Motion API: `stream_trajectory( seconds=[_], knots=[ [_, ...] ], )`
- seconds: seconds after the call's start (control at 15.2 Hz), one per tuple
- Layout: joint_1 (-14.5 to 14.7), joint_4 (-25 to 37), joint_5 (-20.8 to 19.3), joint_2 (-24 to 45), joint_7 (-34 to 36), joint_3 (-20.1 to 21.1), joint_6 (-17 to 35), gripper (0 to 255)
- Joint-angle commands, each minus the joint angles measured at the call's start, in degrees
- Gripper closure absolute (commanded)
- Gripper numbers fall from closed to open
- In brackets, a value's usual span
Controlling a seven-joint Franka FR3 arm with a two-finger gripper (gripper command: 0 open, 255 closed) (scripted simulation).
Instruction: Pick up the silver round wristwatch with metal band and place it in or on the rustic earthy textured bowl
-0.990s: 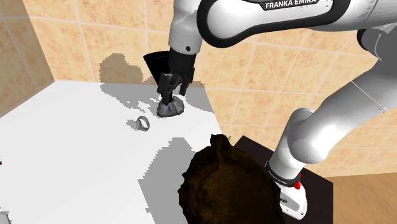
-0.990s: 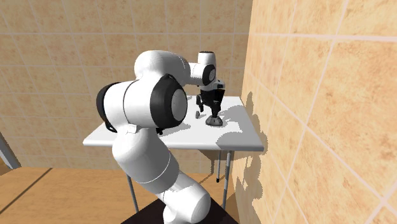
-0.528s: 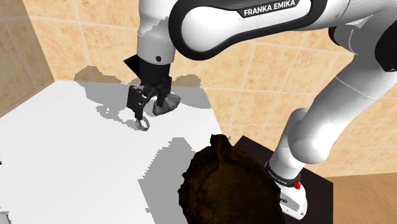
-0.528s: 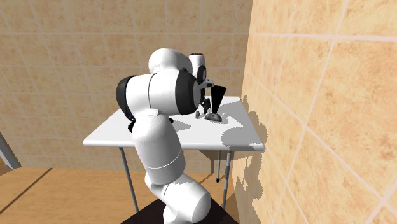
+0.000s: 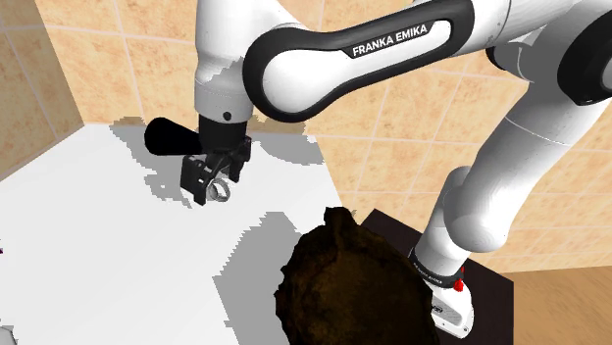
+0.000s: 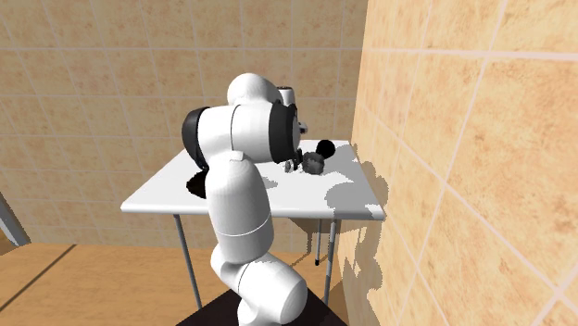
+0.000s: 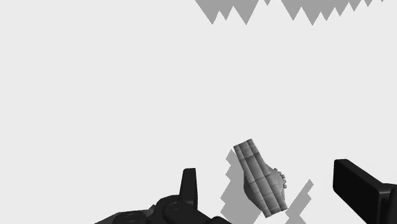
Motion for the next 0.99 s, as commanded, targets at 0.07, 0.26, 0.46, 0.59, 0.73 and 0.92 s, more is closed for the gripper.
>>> stream_trajectory(
  seconds=[0.07, 0.26, 0.46, 0.59, 0.73, 0.92],
  knots=[
    [0.0, -0.7, -0.3, 0.5, 0.1, 0.1, 1.2, 0],
    [0.0, -0.6, -0.3, 0.5, 0.1, 0.1, 1.2, 0],
    [0.0, -0.6, -0.3, 0.5, 0.1, 0.1, 1.1, 0],
    [0.0, -0.6, -0.3, 0.5, 0.1, 0.1, 1.1, 255],
    [0.0, -0.6, -0.3, 0.5, 0.1, 0.1, 1.1, 255],
    [0.0, -0.6, -0.3, 0.5, 0.1, 0.1, 1.1, 255]
  ],
)
